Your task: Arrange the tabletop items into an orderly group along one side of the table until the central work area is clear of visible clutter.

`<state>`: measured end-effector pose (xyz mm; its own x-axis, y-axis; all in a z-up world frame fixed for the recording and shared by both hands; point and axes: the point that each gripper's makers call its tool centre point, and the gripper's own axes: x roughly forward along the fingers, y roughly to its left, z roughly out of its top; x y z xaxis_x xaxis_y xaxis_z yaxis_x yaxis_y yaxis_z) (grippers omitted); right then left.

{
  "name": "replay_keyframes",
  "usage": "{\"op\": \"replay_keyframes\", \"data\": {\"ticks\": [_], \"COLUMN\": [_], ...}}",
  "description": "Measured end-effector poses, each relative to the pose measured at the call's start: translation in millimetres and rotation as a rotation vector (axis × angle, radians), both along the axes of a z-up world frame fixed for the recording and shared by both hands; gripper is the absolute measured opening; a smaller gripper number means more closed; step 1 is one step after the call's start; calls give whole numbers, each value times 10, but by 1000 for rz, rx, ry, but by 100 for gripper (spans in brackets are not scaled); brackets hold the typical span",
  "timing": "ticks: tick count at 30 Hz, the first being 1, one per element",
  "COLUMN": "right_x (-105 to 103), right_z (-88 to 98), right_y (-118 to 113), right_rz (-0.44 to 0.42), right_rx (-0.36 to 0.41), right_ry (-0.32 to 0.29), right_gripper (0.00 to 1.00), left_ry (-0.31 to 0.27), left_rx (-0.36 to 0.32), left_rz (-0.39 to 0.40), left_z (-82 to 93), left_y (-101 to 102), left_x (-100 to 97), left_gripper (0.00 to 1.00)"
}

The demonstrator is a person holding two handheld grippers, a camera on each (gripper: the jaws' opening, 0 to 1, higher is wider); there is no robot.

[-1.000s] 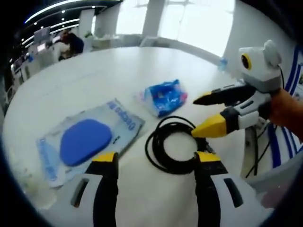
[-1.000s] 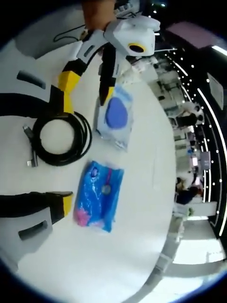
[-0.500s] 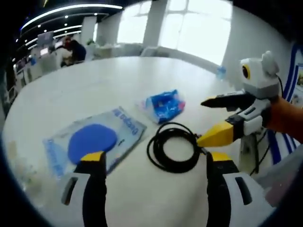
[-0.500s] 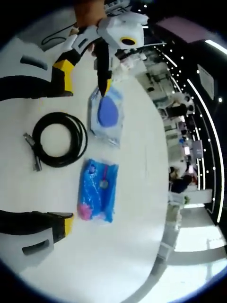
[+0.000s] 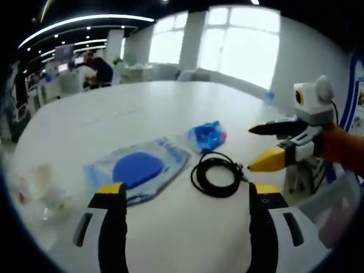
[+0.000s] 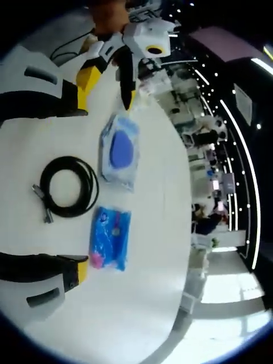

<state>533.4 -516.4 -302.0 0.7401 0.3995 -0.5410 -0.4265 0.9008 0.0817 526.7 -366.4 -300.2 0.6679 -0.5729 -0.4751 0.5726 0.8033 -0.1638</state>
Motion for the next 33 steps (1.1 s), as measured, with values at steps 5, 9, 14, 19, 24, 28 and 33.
{"op": "replay_keyframes", "data": {"ticks": [5,9,14,19,24,28,33], "right_x": [-45,-84,-139,-204,-288,-353,-393], "right_z": [41,71,139,220,334,378,388], "right_y": [73,138,235,297,389,445,431], "right_rz": [0,5,22,30,37,52,50], "right_rx": [8,11,4,5,17,1,-4], "right_ry": [-11,-18,-34,-50,-76,-96,-104], "right_gripper": [99,99,99,99,99,99,99], "left_ry": [-29,-44,-65,-97,-126,-138,-172], "left_rx": [-2,-10,-25,-36,-37,-37,-17], "left_rz": [35,64,118,166,219,263,320], "left_z": [113,167,255,386,480,527,580], "left_y": [251,449,778,1057,1319,1496,1661], "left_x": [-107,-173,-271,-406,-575,-685,-752], "left_gripper": [85,84,83,82,81,80,79]}}
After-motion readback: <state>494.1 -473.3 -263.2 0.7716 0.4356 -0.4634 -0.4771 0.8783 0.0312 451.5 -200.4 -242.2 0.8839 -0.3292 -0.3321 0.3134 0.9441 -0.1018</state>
